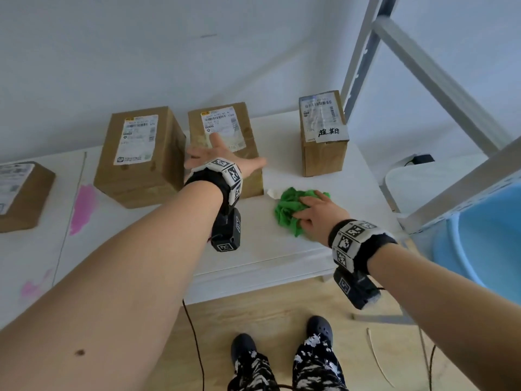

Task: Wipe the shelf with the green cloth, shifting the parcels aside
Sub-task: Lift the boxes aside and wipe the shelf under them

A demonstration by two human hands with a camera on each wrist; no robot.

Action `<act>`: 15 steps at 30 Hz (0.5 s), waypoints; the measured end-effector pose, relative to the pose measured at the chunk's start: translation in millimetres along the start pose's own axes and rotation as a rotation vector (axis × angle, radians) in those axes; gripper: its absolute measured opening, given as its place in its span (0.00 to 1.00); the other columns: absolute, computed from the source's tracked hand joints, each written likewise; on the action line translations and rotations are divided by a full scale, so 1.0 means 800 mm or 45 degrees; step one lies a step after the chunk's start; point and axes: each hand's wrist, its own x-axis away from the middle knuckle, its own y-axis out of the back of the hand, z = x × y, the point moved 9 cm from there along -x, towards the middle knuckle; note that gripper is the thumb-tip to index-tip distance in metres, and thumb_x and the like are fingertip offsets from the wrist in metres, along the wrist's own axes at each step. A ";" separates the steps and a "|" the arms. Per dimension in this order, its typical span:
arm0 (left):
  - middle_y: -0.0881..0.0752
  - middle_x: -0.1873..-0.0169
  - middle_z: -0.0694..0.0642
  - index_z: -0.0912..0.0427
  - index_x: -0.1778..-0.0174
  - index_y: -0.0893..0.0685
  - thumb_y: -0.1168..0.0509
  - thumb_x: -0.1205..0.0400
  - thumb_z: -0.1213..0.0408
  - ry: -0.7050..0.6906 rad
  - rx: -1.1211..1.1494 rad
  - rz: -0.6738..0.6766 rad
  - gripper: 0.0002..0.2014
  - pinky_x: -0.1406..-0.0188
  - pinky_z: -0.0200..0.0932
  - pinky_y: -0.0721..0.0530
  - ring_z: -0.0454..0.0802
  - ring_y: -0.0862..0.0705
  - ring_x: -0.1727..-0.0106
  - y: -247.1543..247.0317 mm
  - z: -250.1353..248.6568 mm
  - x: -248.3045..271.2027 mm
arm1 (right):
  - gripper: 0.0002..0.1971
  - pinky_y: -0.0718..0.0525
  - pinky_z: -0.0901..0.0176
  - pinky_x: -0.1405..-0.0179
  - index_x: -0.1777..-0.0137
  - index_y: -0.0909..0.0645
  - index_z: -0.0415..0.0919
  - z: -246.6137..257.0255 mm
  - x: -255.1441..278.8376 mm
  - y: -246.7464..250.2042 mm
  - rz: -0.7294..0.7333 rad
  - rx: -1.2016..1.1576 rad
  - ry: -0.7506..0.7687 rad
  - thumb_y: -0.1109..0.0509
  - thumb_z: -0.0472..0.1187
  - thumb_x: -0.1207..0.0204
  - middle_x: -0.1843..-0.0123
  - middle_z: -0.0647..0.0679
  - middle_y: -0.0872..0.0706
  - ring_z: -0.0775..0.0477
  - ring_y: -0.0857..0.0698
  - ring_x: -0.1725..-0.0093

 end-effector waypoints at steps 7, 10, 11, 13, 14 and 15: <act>0.36 0.30 0.60 0.40 0.25 0.44 0.35 0.48 0.25 -0.021 0.330 -0.087 0.55 0.39 0.63 0.22 0.67 0.26 0.34 0.045 0.013 0.023 | 0.18 0.28 0.37 0.24 0.30 0.22 0.53 0.078 0.002 -0.018 0.052 0.126 0.058 0.47 0.48 0.15 0.19 0.51 0.38 0.33 0.57 0.15; 0.33 0.34 0.60 0.43 0.29 0.41 0.33 0.42 0.29 -0.065 0.397 -0.174 0.48 0.47 0.54 0.20 0.62 0.23 0.41 0.076 0.025 0.032 | 0.19 0.32 0.36 0.22 0.26 0.26 0.54 0.121 0.005 -0.031 0.139 0.251 0.203 0.47 0.47 0.15 0.17 0.50 0.40 0.32 0.59 0.15; 0.32 0.36 0.59 0.43 0.31 0.40 0.33 0.43 0.29 -0.073 0.426 -0.198 0.46 0.46 0.55 0.19 0.61 0.22 0.43 0.086 0.031 0.034 | 0.20 0.35 0.36 0.20 0.25 0.27 0.54 0.127 0.004 -0.032 0.172 0.273 0.229 0.47 0.47 0.14 0.17 0.50 0.41 0.33 0.58 0.15; 0.30 0.37 0.57 0.43 0.34 0.40 0.34 0.44 0.28 -0.093 0.488 -0.232 0.45 0.42 0.59 0.18 0.60 0.22 0.41 0.105 0.039 0.039 | 0.20 0.38 0.38 0.18 0.25 0.27 0.54 0.129 -0.004 -0.026 0.198 0.237 0.244 0.48 0.46 0.14 0.17 0.51 0.40 0.35 0.55 0.15; 0.30 0.38 0.56 0.43 0.35 0.40 0.34 0.43 0.29 -0.110 0.516 -0.242 0.44 0.41 0.59 0.19 0.60 0.23 0.40 0.115 0.041 0.042 | 0.20 0.38 0.39 0.19 0.25 0.27 0.54 0.130 -0.007 -0.019 0.187 0.202 0.257 0.48 0.46 0.14 0.17 0.50 0.40 0.36 0.51 0.16; 0.30 0.40 0.55 0.44 0.34 0.40 0.33 0.41 0.30 -0.132 0.534 -0.258 0.43 0.41 0.58 0.19 0.58 0.23 0.41 0.125 0.041 0.045 | 0.20 0.38 0.39 0.20 0.26 0.26 0.53 0.130 -0.010 -0.013 0.177 0.189 0.269 0.48 0.45 0.15 0.17 0.48 0.39 0.37 0.46 0.17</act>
